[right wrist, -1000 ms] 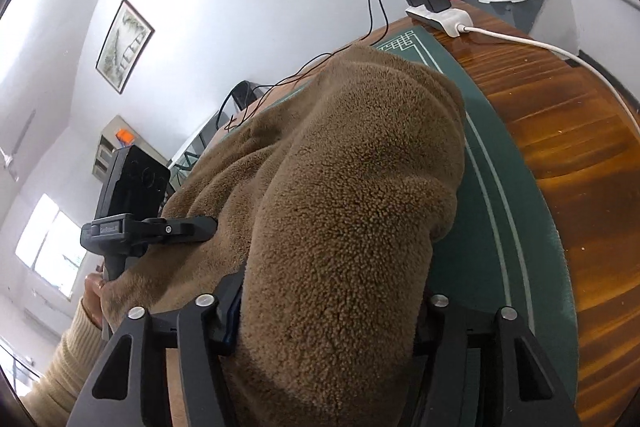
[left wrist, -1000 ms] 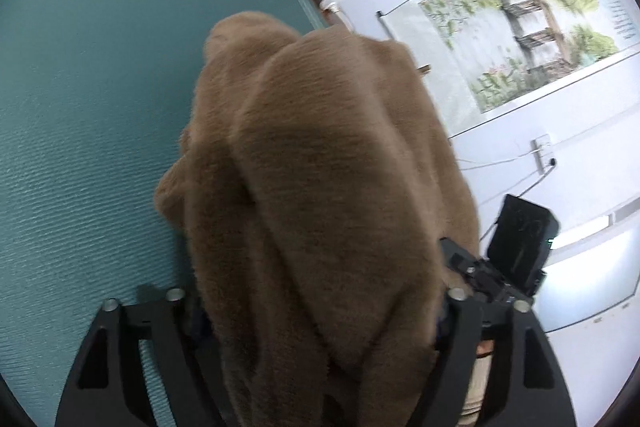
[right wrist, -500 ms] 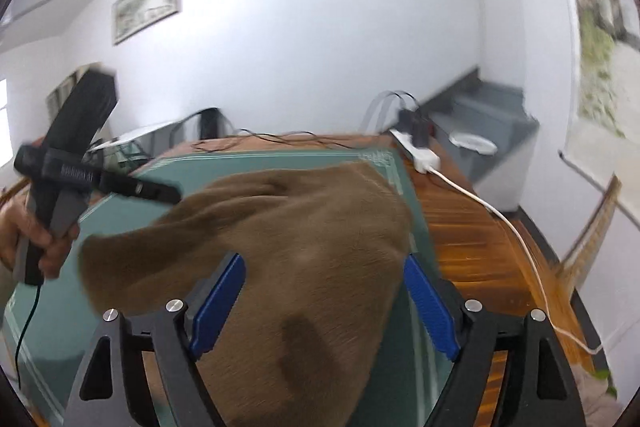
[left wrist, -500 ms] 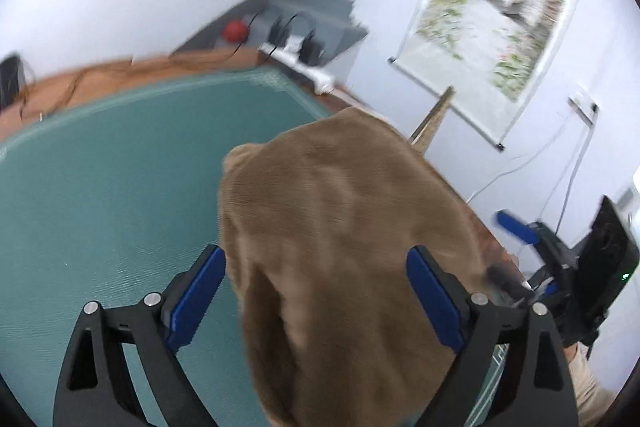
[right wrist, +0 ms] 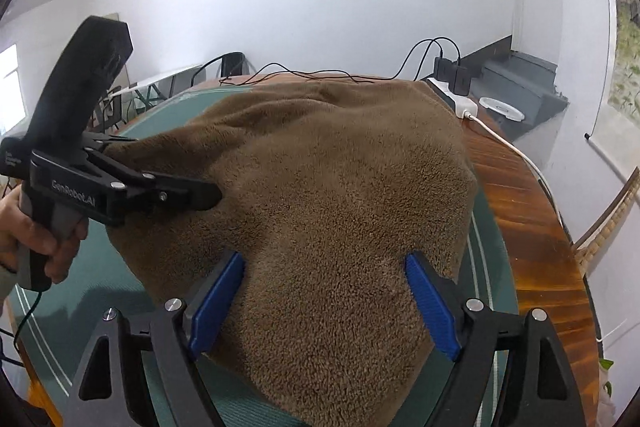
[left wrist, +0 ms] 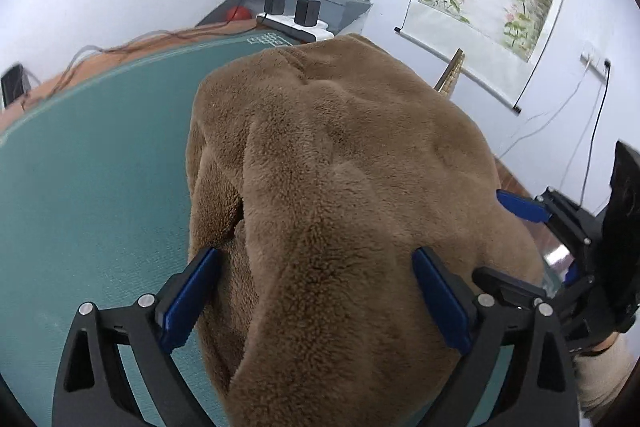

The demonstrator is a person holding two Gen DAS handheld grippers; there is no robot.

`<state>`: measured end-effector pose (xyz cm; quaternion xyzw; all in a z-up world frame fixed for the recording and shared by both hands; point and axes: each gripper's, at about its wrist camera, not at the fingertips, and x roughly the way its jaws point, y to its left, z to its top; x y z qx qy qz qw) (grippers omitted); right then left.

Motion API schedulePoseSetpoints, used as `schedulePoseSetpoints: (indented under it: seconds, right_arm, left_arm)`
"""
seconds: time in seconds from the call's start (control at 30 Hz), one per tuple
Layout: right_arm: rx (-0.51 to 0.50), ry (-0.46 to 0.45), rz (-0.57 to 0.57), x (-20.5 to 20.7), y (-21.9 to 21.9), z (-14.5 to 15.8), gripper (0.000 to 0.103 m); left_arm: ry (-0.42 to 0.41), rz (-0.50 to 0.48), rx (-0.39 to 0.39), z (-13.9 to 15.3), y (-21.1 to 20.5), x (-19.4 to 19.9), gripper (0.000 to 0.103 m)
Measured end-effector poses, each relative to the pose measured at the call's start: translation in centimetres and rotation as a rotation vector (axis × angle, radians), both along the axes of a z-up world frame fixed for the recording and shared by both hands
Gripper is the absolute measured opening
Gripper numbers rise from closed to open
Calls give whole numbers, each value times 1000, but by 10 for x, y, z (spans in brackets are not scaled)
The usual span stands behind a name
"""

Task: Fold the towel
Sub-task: 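Fold the fleece over onto itself with both grippers and release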

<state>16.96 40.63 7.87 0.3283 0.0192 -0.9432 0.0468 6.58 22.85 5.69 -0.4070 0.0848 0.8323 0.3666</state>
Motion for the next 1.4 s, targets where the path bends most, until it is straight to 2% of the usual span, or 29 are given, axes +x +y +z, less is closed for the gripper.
schedulePoseSetpoints:
  seconds: [0.2, 0.37, 0.47, 0.53, 0.63, 0.67, 0.73, 0.83, 0.97, 1.1, 1.27, 1.4]
  right_arm:
    - [7, 6, -20, -6, -1, -6, 86]
    - [-12, 14, -57, 0, 0, 3, 88]
    - [-30, 64, -96, 18, 1, 18, 88]
    - [1, 105, -112, 31, -2, 26, 88]
    - [37, 68, -105, 28, -7, 18, 88]
    - [34, 46, -102, 24, -8, 13, 88]
    - [8, -7, -97, 15, -6, 1, 89]
    - [-49, -26, -118, 12, 3, -5, 97]
    - [-133, -37, -153, 14, 13, -8, 101]
    - [-160, -24, -209, 29, 13, 4, 102]
    - [-69, 23, -283, 60, 4, 19, 102]
    - [-28, 45, -342, 77, -1, 24, 102]
  left_arm:
    - [32, 31, -5, -5, 3, 5, 101]
    - [48, 77, -16, 1, 2, 12, 101]
    - [112, 94, -26, 9, -3, 28, 102]
    - [150, 91, -36, 12, -3, 38, 102]
    - [207, 87, -50, 16, -2, 52, 102]
    - [199, 89, -59, 13, 0, 51, 102]
    - [159, 93, -69, 1, 2, 44, 102]
    - [133, 103, -38, -5, -4, 43, 102]
    - [161, 124, -56, -2, -5, 51, 102]
    - [226, 214, -96, 9, -8, 69, 102]
    - [264, 318, -84, 28, -15, 93, 102]
    - [241, 354, -34, 39, -22, 104, 103]
